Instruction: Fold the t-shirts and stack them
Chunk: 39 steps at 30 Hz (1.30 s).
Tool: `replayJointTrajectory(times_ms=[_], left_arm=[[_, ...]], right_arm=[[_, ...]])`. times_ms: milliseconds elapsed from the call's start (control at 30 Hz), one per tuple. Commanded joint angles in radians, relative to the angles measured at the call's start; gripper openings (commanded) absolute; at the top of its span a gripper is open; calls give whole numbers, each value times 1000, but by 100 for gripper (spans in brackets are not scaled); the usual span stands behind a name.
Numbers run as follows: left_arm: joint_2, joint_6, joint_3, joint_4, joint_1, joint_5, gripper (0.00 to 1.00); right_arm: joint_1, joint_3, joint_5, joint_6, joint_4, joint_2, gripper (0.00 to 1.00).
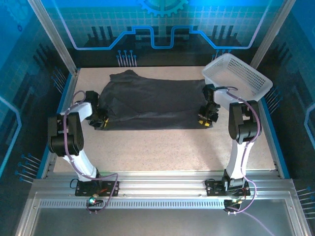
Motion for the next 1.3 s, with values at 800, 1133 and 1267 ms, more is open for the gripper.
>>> replayJointTrajectory(times_ms=[800,1133,1267], left_arm=[[-481,-70,-436,-300,102,-158,20],[-546,-147,-244,-322,-49,-87,48],[-604,-401,-325,-264,-186,14,53]], right_arm=[[157,-501,-64,154,-72,-325,36],[181,-389,-218,-40,134,-538,64],[203,-345,-473,-140,285,-529,67]])
